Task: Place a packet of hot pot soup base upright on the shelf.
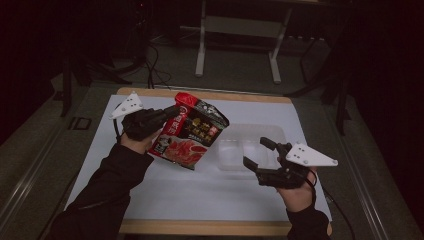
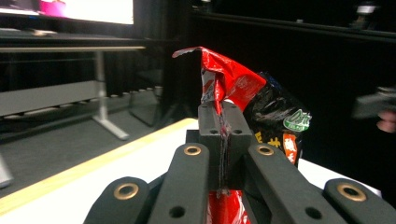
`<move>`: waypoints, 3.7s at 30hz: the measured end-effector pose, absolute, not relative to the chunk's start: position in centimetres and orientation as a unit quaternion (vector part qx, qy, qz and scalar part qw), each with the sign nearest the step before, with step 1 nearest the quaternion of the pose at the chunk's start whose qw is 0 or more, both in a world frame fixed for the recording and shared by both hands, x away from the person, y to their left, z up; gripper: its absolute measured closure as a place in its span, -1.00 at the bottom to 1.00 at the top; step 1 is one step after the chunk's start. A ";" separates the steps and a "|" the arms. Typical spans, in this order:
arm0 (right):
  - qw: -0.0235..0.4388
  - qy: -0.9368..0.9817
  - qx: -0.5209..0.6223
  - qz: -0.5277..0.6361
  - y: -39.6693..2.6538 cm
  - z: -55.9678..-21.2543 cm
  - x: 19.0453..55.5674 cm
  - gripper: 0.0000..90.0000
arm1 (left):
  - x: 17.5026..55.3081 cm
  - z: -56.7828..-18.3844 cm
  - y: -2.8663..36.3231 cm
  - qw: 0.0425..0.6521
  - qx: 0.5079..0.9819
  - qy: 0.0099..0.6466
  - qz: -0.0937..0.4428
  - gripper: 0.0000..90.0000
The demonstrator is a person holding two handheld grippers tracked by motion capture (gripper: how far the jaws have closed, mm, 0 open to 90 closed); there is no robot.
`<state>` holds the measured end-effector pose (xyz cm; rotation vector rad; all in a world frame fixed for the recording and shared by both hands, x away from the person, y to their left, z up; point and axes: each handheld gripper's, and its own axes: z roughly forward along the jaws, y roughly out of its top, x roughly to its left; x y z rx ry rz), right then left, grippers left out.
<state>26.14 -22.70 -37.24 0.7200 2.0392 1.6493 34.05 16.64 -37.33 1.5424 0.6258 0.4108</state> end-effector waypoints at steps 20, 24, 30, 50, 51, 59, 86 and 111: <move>0.176 0.744 0.266 0.587 -18.6 -35.4 30.5 -0.50 | 32.1 -37.8 13.9 0.688 0.669 0.242 0.143 0.99; 0.161 0.749 0.271 0.583 -18.3 -35.7 30.7 -0.29 | 32.0 -37.9 13.7 0.695 0.665 0.238 0.134 0.99; 0.150 0.759 0.253 0.581 -18.2 -35.7 30.7 0.32 | 32.0 -38.0 13.5 0.700 0.663 0.234 0.123 0.99; 0.181 0.767 0.255 0.561 -17.3 -33.1 29.2 0.72 | 33.5 -36.7 14.3 0.698 0.680 0.202 0.093 0.85; 0.185 0.765 0.258 0.560 -17.3 -32.9 29.2 0.72 | 33.5 -36.6 14.4 0.697 0.679 0.205 0.103 0.77; 0.220 0.751 0.282 0.555 -18.1 -31.9 29.4 0.72 | 33.1 -36.0 15.8 0.686 0.685 0.213 0.120 0.07; 0.348 0.673 0.407 0.511 -21.4 -29.6 30.9 0.70 | 30.2 -42.9 18.1 0.577 0.749 0.268 0.185 -0.98; 0.342 0.677 0.458 0.464 -20.2 -35.3 33.8 0.70 | 28.7 -49.5 20.2 0.532 0.765 0.311 0.186 -0.97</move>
